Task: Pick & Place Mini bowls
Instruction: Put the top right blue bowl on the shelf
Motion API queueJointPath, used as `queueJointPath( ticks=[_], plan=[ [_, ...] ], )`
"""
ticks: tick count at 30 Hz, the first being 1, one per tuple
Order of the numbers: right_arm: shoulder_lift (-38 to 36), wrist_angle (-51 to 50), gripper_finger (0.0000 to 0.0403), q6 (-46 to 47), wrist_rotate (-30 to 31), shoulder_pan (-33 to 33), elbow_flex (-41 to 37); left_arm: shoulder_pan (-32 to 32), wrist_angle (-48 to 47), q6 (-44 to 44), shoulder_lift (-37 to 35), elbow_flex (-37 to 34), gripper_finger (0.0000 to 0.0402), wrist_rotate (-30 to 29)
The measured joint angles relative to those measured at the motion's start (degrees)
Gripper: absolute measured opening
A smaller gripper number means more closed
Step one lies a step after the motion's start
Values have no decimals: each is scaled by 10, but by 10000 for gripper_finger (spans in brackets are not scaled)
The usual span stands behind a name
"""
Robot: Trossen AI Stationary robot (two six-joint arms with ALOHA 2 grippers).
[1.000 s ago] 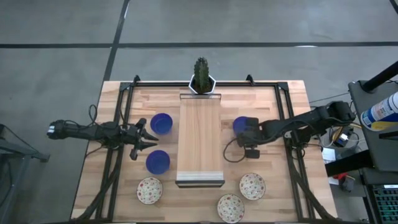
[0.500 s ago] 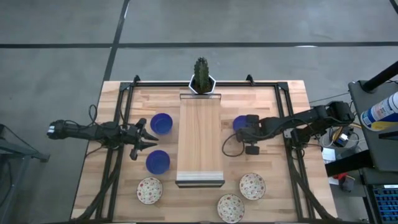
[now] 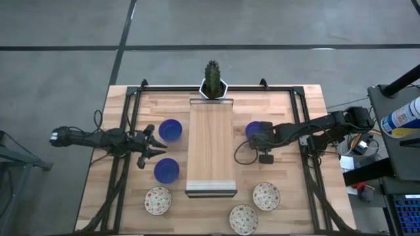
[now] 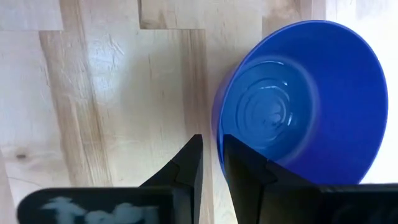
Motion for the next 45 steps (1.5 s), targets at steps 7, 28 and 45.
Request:
queueJointPath(
  ticks=[7,28,45],
  plan=[
    [0,25,54,0,-3,-6,-15,0,0,0,0,0,103,0],
    [0,-132,9,62,28,-3,120,0,0,0,0,0,103,0],
    [34,-225,8,-40,68,2,393,0,0,0,0,0,103,0]
  ],
)
